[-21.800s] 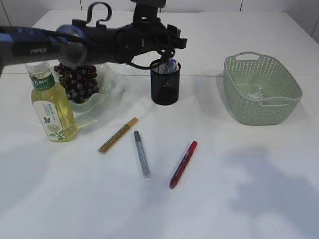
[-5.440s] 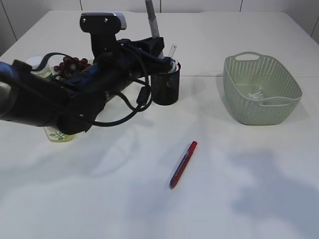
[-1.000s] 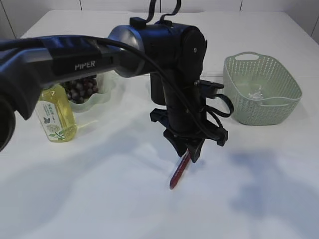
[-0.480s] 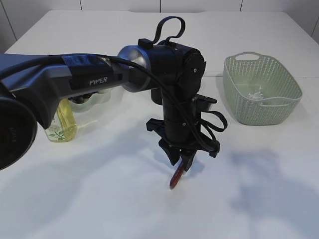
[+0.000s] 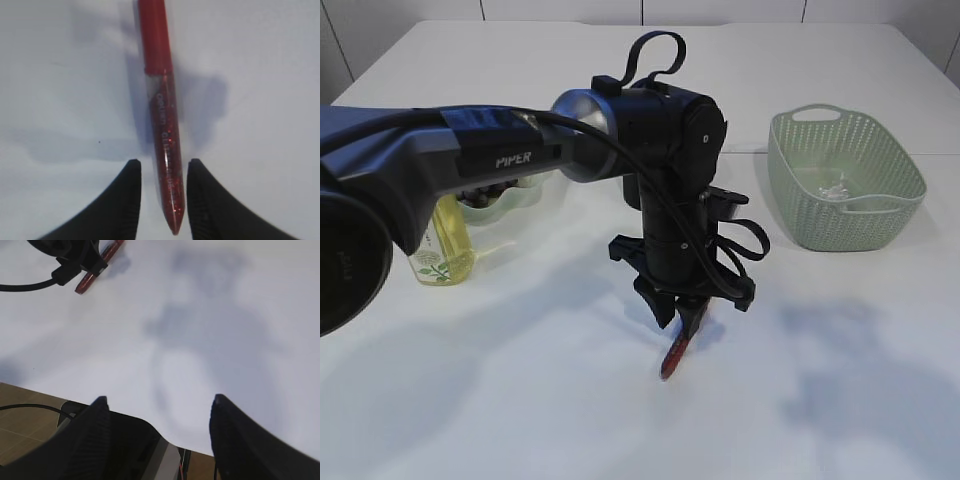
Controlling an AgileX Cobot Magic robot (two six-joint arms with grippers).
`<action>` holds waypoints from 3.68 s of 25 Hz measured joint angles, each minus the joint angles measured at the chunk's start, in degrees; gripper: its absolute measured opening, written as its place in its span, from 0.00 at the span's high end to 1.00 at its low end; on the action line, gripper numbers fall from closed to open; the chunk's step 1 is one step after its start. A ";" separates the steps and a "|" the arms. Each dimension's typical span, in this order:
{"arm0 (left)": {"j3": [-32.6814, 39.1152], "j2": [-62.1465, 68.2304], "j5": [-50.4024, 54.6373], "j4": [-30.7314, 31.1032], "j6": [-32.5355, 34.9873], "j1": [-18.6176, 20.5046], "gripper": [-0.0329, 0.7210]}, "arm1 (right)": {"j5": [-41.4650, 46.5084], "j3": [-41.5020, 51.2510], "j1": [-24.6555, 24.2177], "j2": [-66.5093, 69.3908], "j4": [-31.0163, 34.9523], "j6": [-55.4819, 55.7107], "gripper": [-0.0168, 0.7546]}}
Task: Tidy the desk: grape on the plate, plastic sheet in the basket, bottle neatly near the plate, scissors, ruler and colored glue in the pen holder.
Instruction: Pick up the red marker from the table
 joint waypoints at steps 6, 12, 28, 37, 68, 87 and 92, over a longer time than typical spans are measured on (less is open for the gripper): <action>0.00 0.00 0.00 -0.33 -2.09 0.24 0.65 | 0.00 0.00 0.00 0.00 0.00 0.00 0.34; 0.00 0.00 0.00 -0.86 -4.03 0.33 0.65 | 0.00 0.00 0.00 0.00 0.00 0.00 0.34; 0.00 0.00 0.00 -2.48 -6.32 -0.19 0.66 | 0.02 0.00 0.00 0.00 0.00 0.00 0.34; 0.77 0.00 0.00 -2.48 -6.32 -0.19 0.66 | 0.02 0.00 0.00 0.00 0.00 0.00 0.34; 2.19 0.00 -0.10 -2.48 -6.45 -0.19 0.56 | 0.12 0.00 0.00 0.00 0.00 0.00 0.34; 2.19 1.15 -0.10 -2.48 -6.45 -0.19 0.59 | 0.12 0.00 0.00 0.00 0.00 0.00 0.34; 2.19 1.15 -0.10 -2.48 -6.45 -0.19 0.59 | 0.12 0.00 0.00 0.00 0.00 0.00 0.34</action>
